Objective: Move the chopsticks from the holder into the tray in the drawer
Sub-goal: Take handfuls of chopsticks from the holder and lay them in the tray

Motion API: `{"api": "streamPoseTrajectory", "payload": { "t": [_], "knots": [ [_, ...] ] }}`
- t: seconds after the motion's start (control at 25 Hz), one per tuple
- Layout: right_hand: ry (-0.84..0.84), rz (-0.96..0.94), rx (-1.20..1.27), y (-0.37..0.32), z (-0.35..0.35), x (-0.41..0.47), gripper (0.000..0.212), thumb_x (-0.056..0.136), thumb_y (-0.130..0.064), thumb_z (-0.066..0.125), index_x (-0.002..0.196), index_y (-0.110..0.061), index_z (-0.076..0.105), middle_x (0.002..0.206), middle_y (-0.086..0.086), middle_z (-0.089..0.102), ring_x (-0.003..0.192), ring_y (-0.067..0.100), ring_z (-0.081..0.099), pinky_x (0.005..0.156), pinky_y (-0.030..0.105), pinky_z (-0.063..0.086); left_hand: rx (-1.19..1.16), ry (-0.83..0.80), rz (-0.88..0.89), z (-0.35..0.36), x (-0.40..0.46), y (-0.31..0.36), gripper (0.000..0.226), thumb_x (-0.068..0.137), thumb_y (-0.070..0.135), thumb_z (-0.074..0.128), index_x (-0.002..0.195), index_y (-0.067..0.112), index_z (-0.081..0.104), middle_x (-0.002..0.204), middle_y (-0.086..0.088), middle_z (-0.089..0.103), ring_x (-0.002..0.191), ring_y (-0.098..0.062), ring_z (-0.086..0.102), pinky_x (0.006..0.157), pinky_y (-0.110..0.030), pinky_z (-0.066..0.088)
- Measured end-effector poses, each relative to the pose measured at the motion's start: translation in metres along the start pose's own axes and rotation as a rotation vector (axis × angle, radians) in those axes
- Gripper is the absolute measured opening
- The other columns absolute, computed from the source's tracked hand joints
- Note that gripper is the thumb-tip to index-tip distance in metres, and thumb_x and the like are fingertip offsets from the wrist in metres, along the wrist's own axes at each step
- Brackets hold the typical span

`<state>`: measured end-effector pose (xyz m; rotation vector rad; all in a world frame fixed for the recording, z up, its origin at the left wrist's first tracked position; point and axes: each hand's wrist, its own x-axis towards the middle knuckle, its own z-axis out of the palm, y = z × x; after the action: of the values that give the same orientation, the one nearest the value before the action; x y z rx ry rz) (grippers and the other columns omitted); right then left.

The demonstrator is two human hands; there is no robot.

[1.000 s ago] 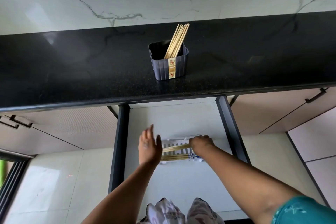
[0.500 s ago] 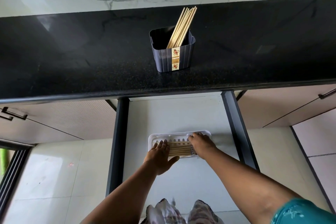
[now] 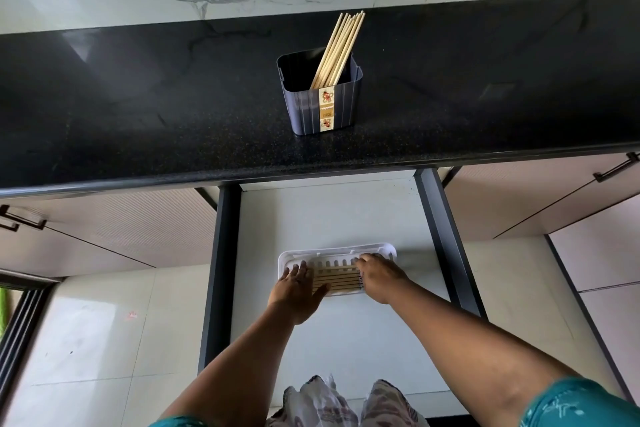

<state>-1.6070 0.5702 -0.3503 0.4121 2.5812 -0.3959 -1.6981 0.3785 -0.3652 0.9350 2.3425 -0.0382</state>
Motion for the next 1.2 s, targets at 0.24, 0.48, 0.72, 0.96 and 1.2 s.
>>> {"api": "streamPoseTrajectory", "payload": {
  "t": [0.24, 0.48, 0.72, 0.96, 1.2],
  "knots": [
    [-0.018, 0.038, 0.075, -0.002, 0.002, -0.006, 0.033, 0.091, -0.007, 0.037, 0.119, -0.008, 0.054, 0.127, 0.009, 0.052, 0.120, 0.028, 0.050, 0.089, 0.035, 0.045, -0.066, 0.095, 0.049, 0.002, -0.007, 0.002, 0.065, 0.098, 0.051, 0.026, 0.149, 0.011, 0.023, 0.159, -0.009, 0.018, 0.147, -0.025, 0.013, 0.120, -0.034, 0.009],
    [0.244, 0.005, 0.042, -0.023, -0.040, -0.014, 0.028, 0.096, -0.028, 0.041, 0.108, -0.013, 0.061, 0.116, 0.007, 0.062, 0.113, 0.028, 0.056, 0.090, 0.037, 0.045, -0.054, 0.417, 0.186, -0.039, -0.015, 0.021, 0.044, 0.098, 0.037, 0.037, 0.132, 0.013, 0.051, 0.132, -0.007, 0.058, 0.123, -0.026, 0.051, 0.100, -0.035, 0.040],
    [0.513, 0.088, 0.228, -0.051, -0.129, -0.011, 0.029, 0.094, -0.036, 0.045, 0.090, -0.012, 0.062, 0.101, 0.012, 0.066, 0.096, 0.034, 0.062, 0.070, 0.034, 0.046, -0.072, 0.747, 0.264, -0.147, -0.008, 0.052, 0.032, 0.096, 0.031, 0.041, 0.112, 0.011, 0.061, 0.108, -0.011, 0.067, 0.099, -0.031, 0.059, 0.080, -0.039, 0.049],
    [0.739, 0.103, 0.592, -0.074, -0.257, 0.015, 0.020, 0.092, -0.027, 0.051, 0.091, -0.011, 0.062, 0.103, 0.014, 0.069, 0.094, 0.034, 0.063, 0.067, 0.027, 0.035, -0.138, 0.951, 0.253, -0.281, 0.011, 0.060, 0.029, 0.096, 0.028, 0.039, 0.111, 0.012, 0.058, 0.108, -0.010, 0.063, 0.099, -0.031, 0.056, 0.077, -0.043, 0.048],
    [0.659, 0.251, 0.821, -0.077, -0.329, 0.064, 0.031, 0.093, -0.026, 0.056, 0.117, -0.008, 0.062, 0.117, 0.012, 0.067, 0.102, 0.028, 0.065, 0.068, 0.027, 0.044, -0.272, 0.822, 0.113, -0.347, 0.052, 0.052, 0.039, 0.097, 0.025, 0.038, 0.133, 0.012, 0.046, 0.132, -0.012, 0.052, 0.122, -0.029, 0.046, 0.097, -0.042, 0.042]
  ]
}}
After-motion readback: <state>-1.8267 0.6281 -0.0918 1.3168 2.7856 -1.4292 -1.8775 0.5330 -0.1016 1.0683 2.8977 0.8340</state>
